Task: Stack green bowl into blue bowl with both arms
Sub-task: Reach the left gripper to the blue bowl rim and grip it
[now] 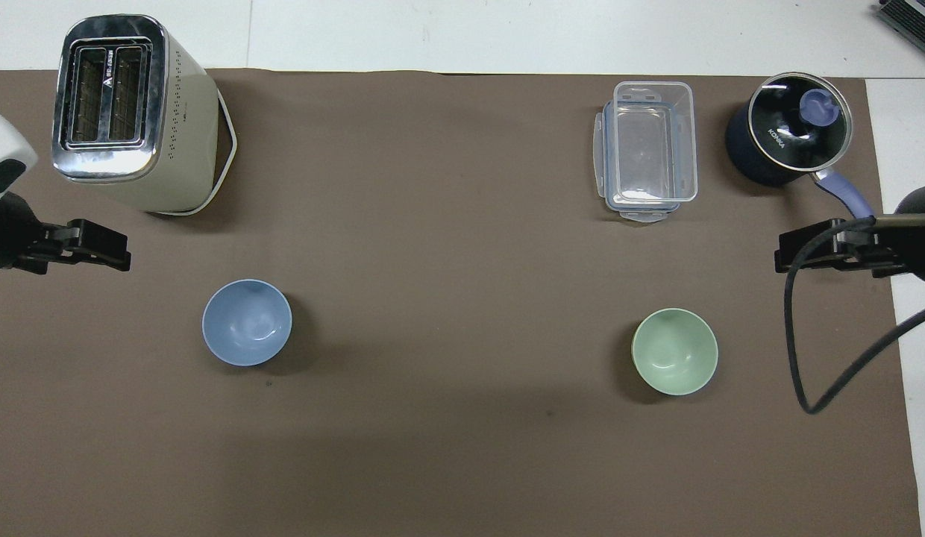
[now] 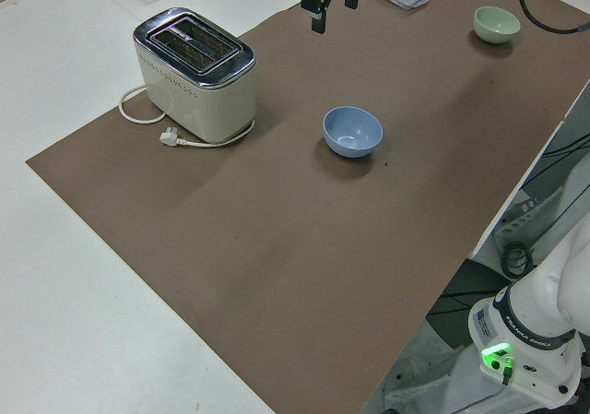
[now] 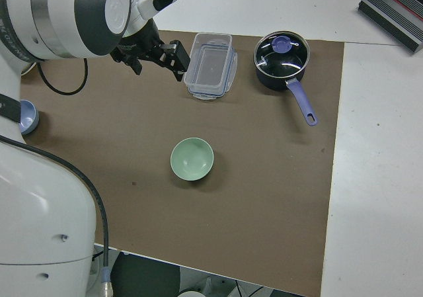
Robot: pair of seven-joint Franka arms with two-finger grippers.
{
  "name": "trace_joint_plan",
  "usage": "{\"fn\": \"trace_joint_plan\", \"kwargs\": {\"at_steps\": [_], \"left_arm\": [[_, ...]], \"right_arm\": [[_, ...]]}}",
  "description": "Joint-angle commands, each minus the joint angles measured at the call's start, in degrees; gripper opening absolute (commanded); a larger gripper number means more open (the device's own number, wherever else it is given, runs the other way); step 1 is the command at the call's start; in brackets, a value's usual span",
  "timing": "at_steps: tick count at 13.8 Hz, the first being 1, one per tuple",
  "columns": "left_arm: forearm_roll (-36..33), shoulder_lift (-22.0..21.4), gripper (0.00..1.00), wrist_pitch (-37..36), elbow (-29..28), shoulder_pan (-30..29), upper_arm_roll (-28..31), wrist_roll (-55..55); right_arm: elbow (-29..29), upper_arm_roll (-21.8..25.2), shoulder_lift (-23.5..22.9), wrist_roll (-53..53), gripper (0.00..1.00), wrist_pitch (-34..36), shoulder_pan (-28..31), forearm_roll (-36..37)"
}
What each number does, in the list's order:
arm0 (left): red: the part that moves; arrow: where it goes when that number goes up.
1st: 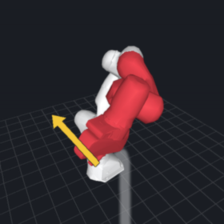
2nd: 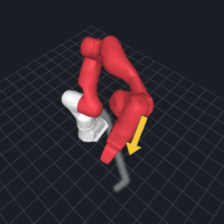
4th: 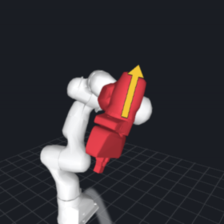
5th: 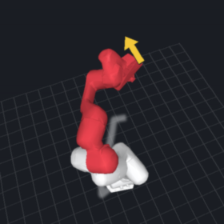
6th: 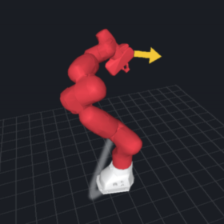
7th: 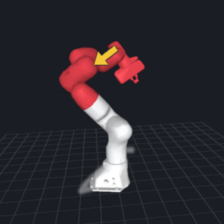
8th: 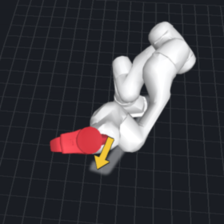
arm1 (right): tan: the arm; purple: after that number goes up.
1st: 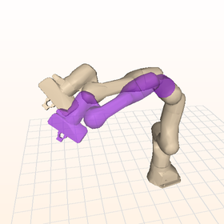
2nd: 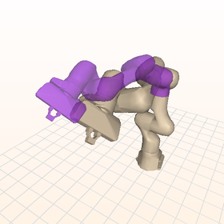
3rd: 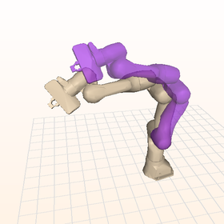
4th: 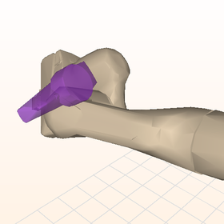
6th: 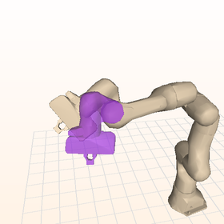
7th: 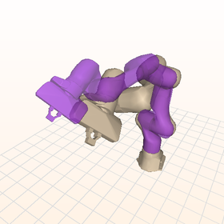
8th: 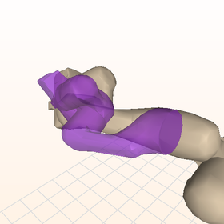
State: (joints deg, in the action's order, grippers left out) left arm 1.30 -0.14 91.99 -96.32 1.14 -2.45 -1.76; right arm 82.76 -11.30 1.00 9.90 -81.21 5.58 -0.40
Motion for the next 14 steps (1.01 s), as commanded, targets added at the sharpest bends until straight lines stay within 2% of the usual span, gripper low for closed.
{"fn": "trace_joint_plan", "kwargs": {"at_steps": [1, 10, 14], "left_arm": [[-0.4, -3.3, 1.0, 4.6, -7.1, 0.6, 0.0, -0.3], [0.1, -4.0, 1.0, 17.2, -20.4, 3.0, -0.1, 0.2], [0.5, -3.1, 1.0, 26.2, -27.6, 3.3, -0.2, 0.3]], "right_arm": [[2.0, -0.2, 1.5, -0.8, 1.0, -1.4, 0.3, 0.0], [1.8, -0.2, 1.3, -1.3, 1.0, -1.1, 0.8, -0.9], [1.8, 0.0, 1.2, -1.3, 1.0, -1.1, 1.1, -0.9]]}}
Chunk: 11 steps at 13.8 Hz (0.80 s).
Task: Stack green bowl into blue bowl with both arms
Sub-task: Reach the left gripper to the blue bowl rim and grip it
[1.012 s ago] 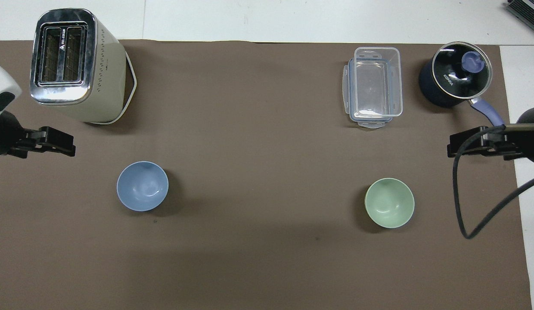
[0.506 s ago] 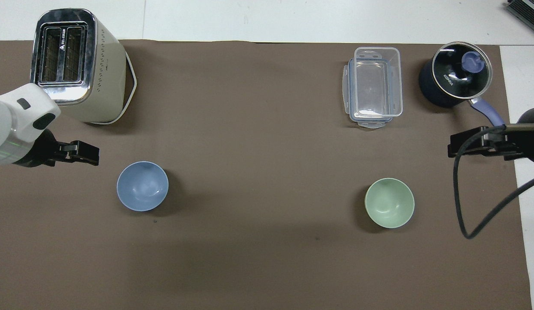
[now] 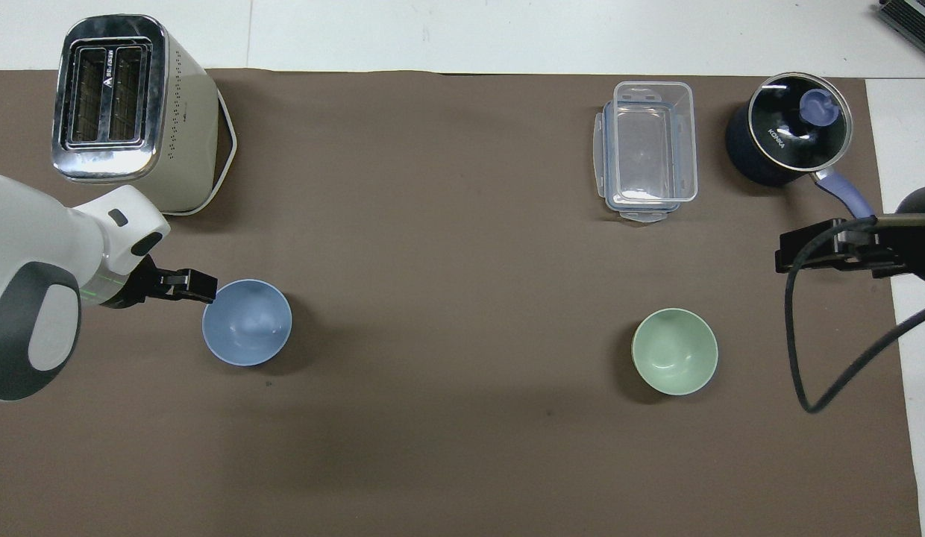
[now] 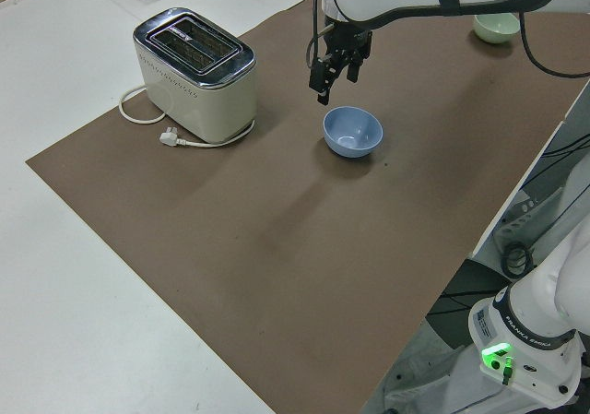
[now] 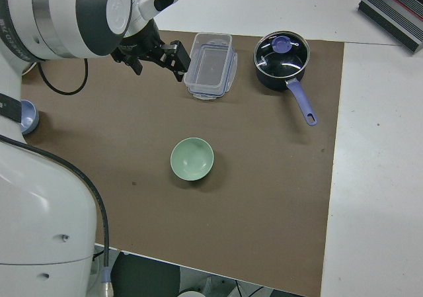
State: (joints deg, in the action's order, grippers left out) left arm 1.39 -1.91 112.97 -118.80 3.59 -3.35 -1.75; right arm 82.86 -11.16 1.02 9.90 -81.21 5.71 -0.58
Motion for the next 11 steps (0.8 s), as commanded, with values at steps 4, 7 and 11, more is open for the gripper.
{"fn": "trace_joint_plan", "kwargs": {"at_steps": [4, 7, 11], "left_arm": [[1.2, 0.1, 1.0, 15.8, -12.4, 1.6, 0.7, 0.3], [1.2, 1.7, 1.0, 17.6, -13.2, 1.6, 0.7, 0.3], [1.3, 4.4, 0.88, 20.2, -13.8, 1.6, 0.7, 1.0]], "right_arm": [[1.7, -0.1, 1.2, -1.3, 1.0, -1.1, 1.0, -0.7], [1.8, -0.1, 1.2, -1.3, 1.0, -1.1, 1.0, -0.7], [1.9, -0.1, 1.3, -1.1, 1.0, -1.1, 1.0, -0.7]]}}
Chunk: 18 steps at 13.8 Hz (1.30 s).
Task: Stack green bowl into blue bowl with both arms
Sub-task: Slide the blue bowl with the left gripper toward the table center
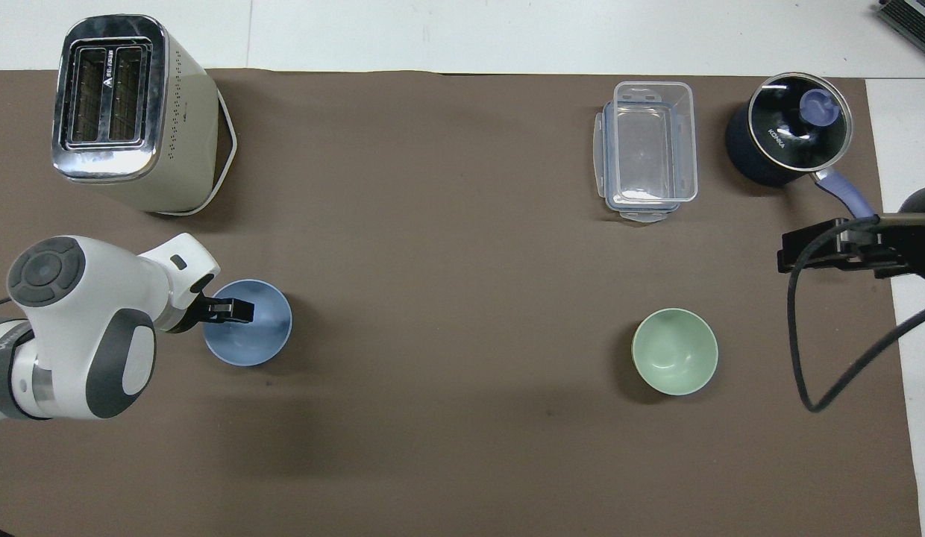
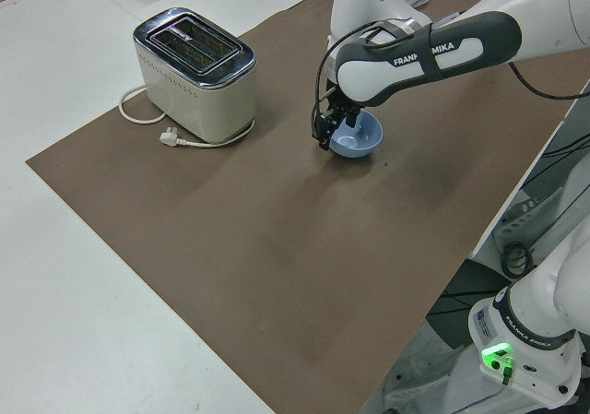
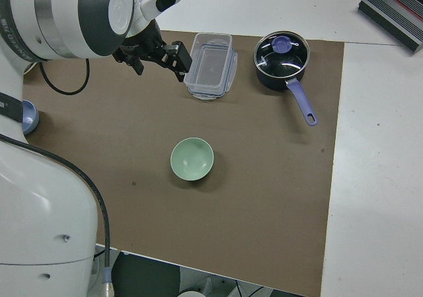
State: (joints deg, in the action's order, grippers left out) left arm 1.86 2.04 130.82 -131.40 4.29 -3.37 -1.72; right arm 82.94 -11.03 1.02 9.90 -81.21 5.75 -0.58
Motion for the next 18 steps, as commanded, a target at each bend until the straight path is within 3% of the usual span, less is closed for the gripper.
{"fn": "trace_joint_plan", "kwargs": {"at_steps": [1, 2, 3, 10, 18], "left_arm": [[0.9, 0.4, 0.47, 2.3, -1.6, 0.8, 0.7, 1.3], [1.6, 0.2, 0.04, 2.5, -2.0, 0.9, 0.7, 1.0], [4.4, 0.2, 0.0, 2.4, -2.3, 0.9, 0.8, 0.8], [7.5, 1.2, 0.0, 0.2, 0.3, 0.1, 0.8, 1.5], [7.6, 0.1, 0.0, -16.0, 13.4, -1.1, 1.0, 3.3]], "right_arm": [[1.8, -0.2, 1.4, -1.1, 1.0, -1.1, 0.9, -0.7], [1.9, -0.1, 1.4, -1.3, 1.0, -1.1, 0.9, -0.7], [1.9, -0.1, 1.4, -1.5, 1.0, -1.1, 0.9, -0.7], [1.9, 0.0, 1.4, -1.8, 1.0, -1.0, 1.0, -0.7], [2.0, 0.1, 1.4, -1.9, 1.0, -0.8, 1.8, -0.7]]}}
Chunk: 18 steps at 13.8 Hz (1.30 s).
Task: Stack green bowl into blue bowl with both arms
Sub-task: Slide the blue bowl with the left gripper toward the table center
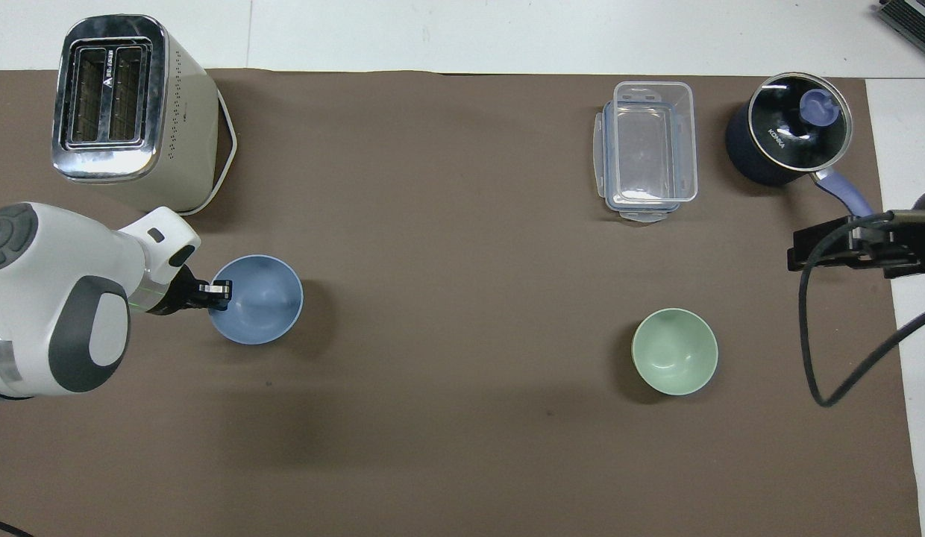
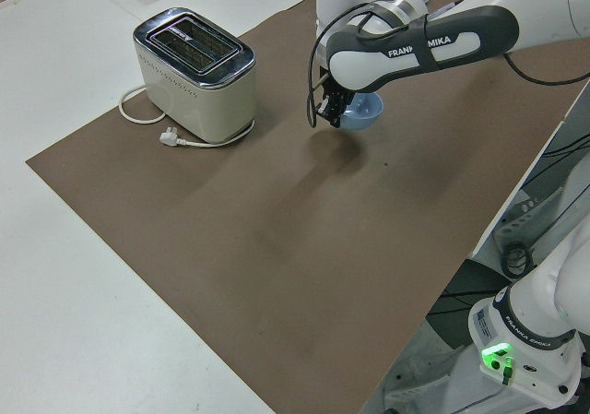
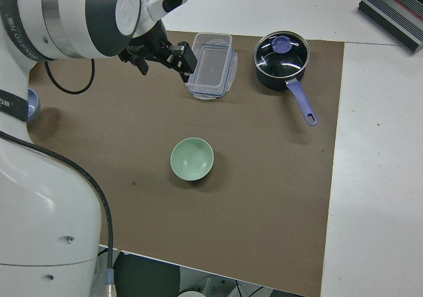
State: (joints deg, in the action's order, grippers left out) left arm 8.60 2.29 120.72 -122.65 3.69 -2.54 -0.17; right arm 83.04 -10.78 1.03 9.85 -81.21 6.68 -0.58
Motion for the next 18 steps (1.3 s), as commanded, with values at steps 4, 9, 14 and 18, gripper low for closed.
{"fn": "trace_joint_plan", "kwargs": {"at_steps": [4, 9, 14, 18], "left_arm": [[2.5, -0.2, 0.0, -16.2, 13.9, -1.1, 0.2, 1.8], [3.1, -0.7, 0.0, -16.8, 13.6, 0.7, -0.2, 0.9], [3.3, -0.6, 0.0, -12.3, 10.7, 7.5, -0.2, -4.7], [6.8, -0.3, 0.0, -4.6, 5.2, 13.2, -0.2, -6.4]], "right_arm": [[2.2, -0.1, 1.5, -1.8, 1.0, -0.8, 0.9, -0.6], [2.2, -0.1, 1.5, -1.8, 1.0, -0.8, 0.9, -0.6], [2.2, -0.1, 1.5, -1.8, 1.0, -0.8, 0.9, -0.6], [2.2, -0.1, 1.5, -1.8, 1.0, -0.9, 0.9, -0.6]]}}
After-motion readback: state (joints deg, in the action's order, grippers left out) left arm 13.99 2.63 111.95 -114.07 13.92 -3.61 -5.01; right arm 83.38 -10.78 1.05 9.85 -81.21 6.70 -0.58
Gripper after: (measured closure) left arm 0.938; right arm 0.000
